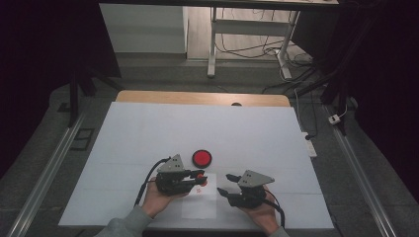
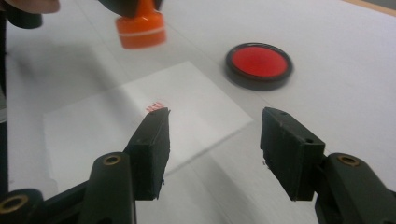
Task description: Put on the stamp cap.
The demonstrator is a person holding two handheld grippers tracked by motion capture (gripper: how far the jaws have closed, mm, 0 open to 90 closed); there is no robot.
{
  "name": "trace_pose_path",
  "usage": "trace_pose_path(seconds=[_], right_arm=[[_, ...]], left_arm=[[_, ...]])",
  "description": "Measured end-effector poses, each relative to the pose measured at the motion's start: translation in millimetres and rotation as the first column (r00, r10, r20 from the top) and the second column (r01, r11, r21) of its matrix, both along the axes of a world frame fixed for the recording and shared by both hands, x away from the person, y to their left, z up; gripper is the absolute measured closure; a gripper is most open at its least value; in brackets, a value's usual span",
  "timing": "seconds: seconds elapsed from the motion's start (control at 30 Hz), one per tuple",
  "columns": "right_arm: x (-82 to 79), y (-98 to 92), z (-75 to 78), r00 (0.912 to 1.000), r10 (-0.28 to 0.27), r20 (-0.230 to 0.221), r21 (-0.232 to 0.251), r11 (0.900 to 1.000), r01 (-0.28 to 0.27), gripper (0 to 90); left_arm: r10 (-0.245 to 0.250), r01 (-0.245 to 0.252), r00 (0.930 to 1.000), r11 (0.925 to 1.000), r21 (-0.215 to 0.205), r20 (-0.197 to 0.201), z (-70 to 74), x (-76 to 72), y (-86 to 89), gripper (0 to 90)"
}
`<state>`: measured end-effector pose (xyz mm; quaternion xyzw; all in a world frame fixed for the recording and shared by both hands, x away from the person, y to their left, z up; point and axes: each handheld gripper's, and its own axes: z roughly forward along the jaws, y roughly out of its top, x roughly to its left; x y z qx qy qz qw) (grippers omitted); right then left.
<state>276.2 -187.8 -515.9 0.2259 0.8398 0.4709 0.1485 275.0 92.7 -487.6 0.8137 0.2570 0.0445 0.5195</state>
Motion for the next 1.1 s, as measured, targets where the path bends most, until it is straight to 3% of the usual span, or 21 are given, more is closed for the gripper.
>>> trace_pose_path(seconds=[0.5, 0.7, 1.1], right_arm=[[0.6, -40.9, 3.1, 0.995, -0.1, 0.013, -0.01, 0.995, 0.1, 41.8], [-0.7, -57.5, 4.2, 0.9904, -0.133, 0.039, -0.028, 0.991, 0.134, 41.8], [-2.8, -96.2, 2.3, 0.9777, -0.209, 0.019, -0.011, 0.978, 0.209, 41.8]], left_arm=[[0.024, -0.024, 0.9997, 0.9997, -0.01, 0.003, 5.5, 0.8, 11.8, 72.1], [0.042, -0.042, 0.999, 0.999, -0.012, 0.013, 9.6, 2.1, 18.6, 72.1], [0.12, -0.119, 0.9924, 0.9921, -0.038, 0.027, 20.5, 11.5, 46.0, 72.0]])
